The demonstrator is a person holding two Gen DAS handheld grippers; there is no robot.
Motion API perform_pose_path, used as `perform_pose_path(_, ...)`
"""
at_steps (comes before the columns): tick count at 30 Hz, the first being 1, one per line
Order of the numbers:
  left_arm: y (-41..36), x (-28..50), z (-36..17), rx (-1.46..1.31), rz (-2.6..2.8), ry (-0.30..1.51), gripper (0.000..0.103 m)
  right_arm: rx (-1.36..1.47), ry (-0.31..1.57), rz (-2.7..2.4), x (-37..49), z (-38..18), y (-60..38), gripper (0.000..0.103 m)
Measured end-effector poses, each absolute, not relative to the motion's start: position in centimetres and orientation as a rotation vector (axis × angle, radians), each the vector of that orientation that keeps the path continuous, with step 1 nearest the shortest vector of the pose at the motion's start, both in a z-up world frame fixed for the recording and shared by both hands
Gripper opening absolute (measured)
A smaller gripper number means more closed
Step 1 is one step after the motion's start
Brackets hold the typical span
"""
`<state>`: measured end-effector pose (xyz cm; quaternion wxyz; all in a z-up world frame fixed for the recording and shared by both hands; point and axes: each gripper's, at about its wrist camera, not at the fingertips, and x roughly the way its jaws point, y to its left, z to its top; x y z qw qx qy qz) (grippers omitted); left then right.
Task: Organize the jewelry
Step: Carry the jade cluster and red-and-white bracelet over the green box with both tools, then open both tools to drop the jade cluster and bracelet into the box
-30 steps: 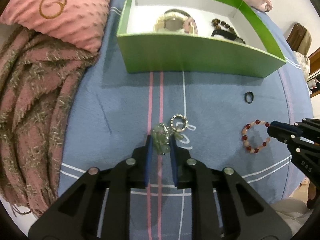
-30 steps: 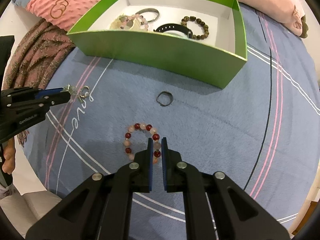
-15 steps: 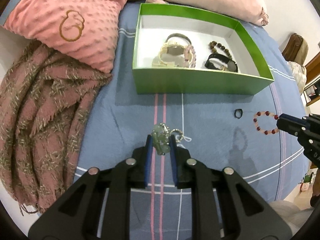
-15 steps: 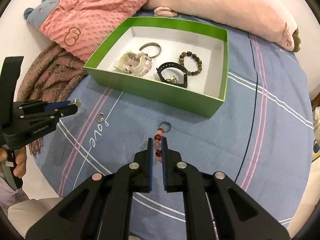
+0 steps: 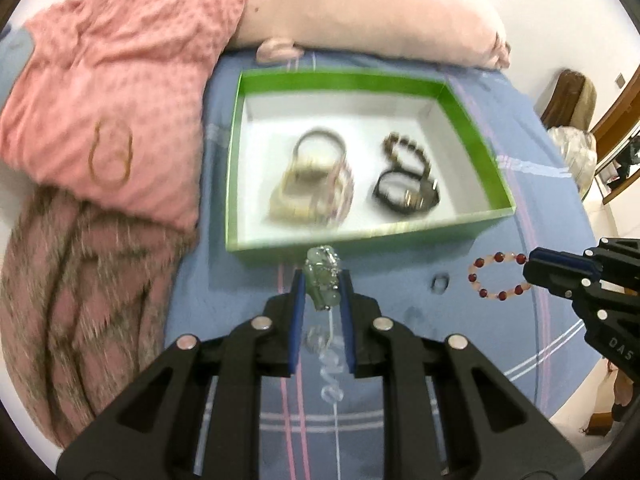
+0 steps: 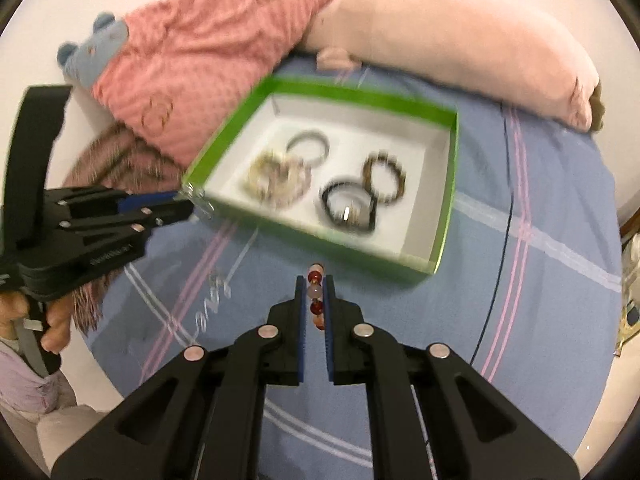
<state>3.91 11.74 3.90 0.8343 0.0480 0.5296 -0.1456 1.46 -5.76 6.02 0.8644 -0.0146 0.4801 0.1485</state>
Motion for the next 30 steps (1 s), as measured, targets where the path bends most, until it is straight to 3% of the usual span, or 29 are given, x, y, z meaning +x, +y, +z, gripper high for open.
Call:
perform_pose_path(6,10.7,8.1,4.8,0.111,-0.305,1.105,0.017,-0.048,0.969,0.294,6.0,7.4,-6.4,0.007)
perform_pose_path(27,9.5,14.1,-3.7,0.139,-0.251,1.272,0.017,-0.043,1.176,0.284,14.4,-2.0,-4.3,0.007)
perform_pose_path(30,9.4,14.2,-4.0,0.139,-0.247,1.277,0.017,-0.036,1.171,0.271,14.3,-1.8,-4.5,0.016)
